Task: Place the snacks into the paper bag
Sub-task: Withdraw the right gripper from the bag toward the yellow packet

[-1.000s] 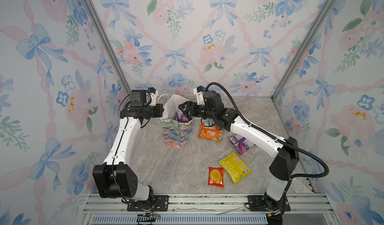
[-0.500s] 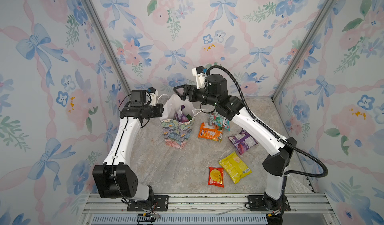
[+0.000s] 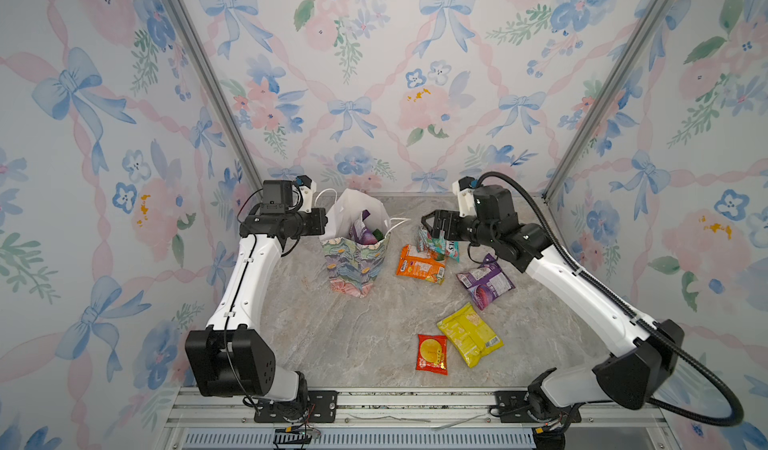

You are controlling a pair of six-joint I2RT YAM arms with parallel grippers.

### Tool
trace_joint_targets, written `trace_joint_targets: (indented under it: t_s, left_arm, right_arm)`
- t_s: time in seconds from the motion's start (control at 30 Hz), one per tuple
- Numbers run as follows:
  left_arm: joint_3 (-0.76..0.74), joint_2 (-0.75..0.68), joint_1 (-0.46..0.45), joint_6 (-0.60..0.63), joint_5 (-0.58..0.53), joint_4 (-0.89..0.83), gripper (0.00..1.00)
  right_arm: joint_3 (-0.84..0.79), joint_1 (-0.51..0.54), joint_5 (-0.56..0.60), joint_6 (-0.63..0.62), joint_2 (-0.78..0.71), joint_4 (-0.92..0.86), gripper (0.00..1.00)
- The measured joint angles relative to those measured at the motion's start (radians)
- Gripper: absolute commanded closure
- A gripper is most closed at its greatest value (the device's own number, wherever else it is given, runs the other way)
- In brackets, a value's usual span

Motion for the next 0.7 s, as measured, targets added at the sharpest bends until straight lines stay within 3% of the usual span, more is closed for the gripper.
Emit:
trace_joint_targets:
  t_s: [0.27, 0.7]
  left_arm:
    - [0.000, 0.000, 0.000, 0.000, -0.004, 0.001, 1.00]
    - [-0.013, -0.009, 0.000, 0.000, -0.004, 0.018, 1.00]
  right_arm:
    - [-0.420, 0.001, 0.112, 0.075, -0.286, -0.213, 0.03]
    - [-0.774, 0.005, 0.087, 0.308, -0.488, -0.308, 0.03]
